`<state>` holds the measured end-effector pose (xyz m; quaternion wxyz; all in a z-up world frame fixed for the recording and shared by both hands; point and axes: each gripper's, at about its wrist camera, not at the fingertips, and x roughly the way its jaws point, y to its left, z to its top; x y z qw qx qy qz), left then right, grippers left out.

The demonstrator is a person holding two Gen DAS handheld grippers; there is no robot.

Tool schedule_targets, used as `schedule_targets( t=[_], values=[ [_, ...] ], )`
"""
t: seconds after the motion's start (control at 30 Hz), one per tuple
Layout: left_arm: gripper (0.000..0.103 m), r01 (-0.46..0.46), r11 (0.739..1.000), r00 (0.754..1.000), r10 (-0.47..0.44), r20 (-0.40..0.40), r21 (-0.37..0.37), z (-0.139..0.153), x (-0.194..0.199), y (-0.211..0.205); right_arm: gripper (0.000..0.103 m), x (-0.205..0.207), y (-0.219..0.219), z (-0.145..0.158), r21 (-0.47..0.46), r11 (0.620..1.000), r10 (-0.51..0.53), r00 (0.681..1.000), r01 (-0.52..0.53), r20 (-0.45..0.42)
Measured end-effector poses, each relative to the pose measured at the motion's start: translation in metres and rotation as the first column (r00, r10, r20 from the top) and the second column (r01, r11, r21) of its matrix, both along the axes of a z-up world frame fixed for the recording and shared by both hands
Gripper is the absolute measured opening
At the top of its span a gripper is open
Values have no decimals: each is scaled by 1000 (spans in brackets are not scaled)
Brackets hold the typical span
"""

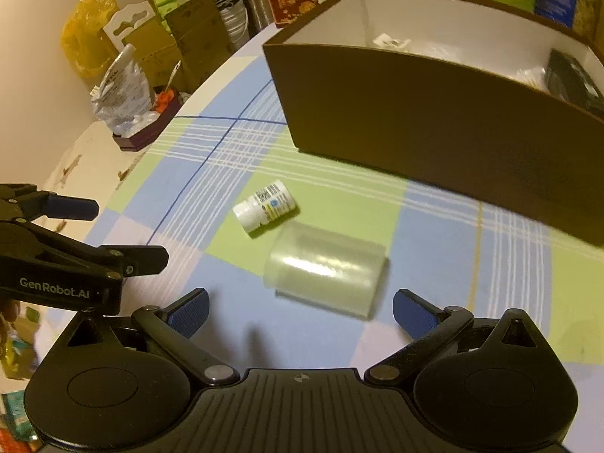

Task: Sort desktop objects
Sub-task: 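Grasp the clear plastic cup with the right tool, then grasp the white pill bottle with the left tool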

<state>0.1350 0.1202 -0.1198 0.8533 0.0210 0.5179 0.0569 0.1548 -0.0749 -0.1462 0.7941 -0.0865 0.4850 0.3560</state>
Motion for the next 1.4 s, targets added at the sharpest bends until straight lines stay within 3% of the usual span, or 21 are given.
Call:
schedule_targets(
  t=[0.13,0.2,0.37,0.57,0.87,1.0,1.13,1.27,1.33,1.4],
  values=[
    [98,-12,1000,1000,12,-14,-5,-6,6,11,99,5,11,-8,-24,1000,-16,999,17,29],
    [98,-13,1000,1000,13,-18,-7,-9,8,16,88,6,14,-11,-33,999,-20,999,21,37],
    [98,15,1000,1000,-15,-13,-12,-11,13,18,73,13,14,-19,-45,998,-35,999,37,34],
    [98,100,995,995,-100,2,-11,-13,23,10,72,24,-1,-18,-46,995,-90,995,91,31],
    [94,228,973,974,-227,28,-46,-16,46,-12,72,40,-59,-15,-64,971,-231,973,231,16],
    [85,287,956,958,-286,29,-56,-21,56,-23,72,46,-84,-11,-76,953,-291,956,292,17],
    [83,334,941,943,-333,23,-60,-27,67,-33,72,47,-107,-8,-84,939,-333,943,333,10],
    [67,377,924,926,-377,4,-59,-37,80,-41,72,46,-127,-5,-85,927,-366,931,365,1],
    [64,385,921,923,-386,-11,-54,-42,85,-44,72,46,-136,-4,-89,920,-382,924,381,2],
    [52,392,919,919,-394,-26,-50,-46,89,-46,73,46,-142,-4,-85,915,-395,919,394,-2]
  ],
)
